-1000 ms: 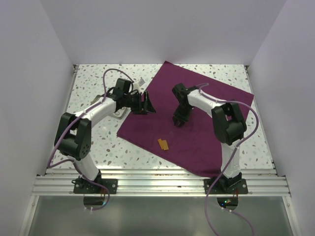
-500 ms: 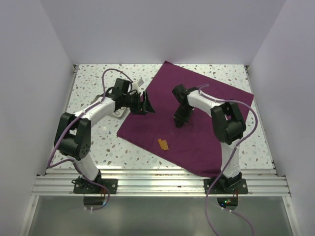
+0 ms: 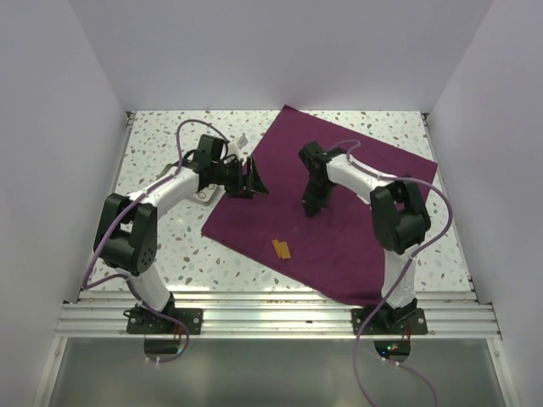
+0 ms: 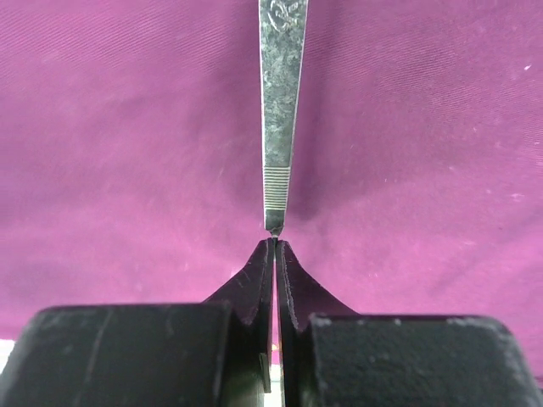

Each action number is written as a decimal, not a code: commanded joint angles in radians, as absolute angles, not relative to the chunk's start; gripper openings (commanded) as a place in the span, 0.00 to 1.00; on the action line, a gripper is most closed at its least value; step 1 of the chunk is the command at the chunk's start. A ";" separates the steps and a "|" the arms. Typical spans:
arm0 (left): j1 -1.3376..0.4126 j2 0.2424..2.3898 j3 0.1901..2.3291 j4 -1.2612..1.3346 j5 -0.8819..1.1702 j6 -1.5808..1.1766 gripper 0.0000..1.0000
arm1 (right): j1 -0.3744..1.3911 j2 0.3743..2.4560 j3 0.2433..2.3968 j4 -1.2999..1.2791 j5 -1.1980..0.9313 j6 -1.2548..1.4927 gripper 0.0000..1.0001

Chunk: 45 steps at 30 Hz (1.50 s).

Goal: Prepare the surgical pack

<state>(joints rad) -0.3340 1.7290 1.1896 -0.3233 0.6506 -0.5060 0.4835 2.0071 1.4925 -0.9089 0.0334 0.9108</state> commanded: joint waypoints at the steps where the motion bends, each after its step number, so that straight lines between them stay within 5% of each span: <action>1: -0.319 1.744 1.236 -0.289 0.699 -0.589 0.74 | 0.485 1.899 1.496 -0.882 0.003 0.773 0.00; 12: -0.321 1.802 1.229 -0.054 0.772 -0.844 0.84 | 0.538 1.782 1.405 -0.621 -0.408 0.548 0.00; 22: -0.351 1.859 1.247 -0.092 0.750 -0.862 0.77 | 0.581 1.781 1.459 -0.614 -0.440 0.529 0.00; 28: -0.353 1.904 1.241 -0.074 0.769 -0.879 0.59 | 0.583 1.798 1.517 -0.637 -0.454 0.515 0.00; 31: -0.345 1.925 1.256 -0.058 0.779 -0.882 0.23 | 0.586 1.821 1.548 -0.652 -0.474 0.503 0.00; 32: -0.341 1.931 1.262 -0.061 0.782 -0.885 0.02 | 0.587 1.838 1.557 -0.658 -0.477 0.502 0.00; 35: -0.286 1.907 1.278 -0.119 0.703 -0.858 0.00 | 0.588 1.870 1.614 -0.712 -0.465 0.511 0.14; 36: -0.267 1.890 1.282 -0.190 0.665 -0.824 0.00 | 0.588 1.894 1.630 -0.732 -0.434 0.517 0.30; 38: -0.201 1.833 1.292 -0.274 0.533 -0.787 0.00 | 0.588 1.925 1.693 -0.794 -0.417 0.523 0.41; 45: 0.006 1.697 1.223 -0.454 0.281 -0.764 0.00 | 0.594 1.993 1.744 -0.911 -0.342 0.492 0.50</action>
<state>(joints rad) -0.0612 1.7924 1.2461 -0.3603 0.4404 -0.7834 0.5888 1.9858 1.7275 -0.8173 -0.3820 0.5163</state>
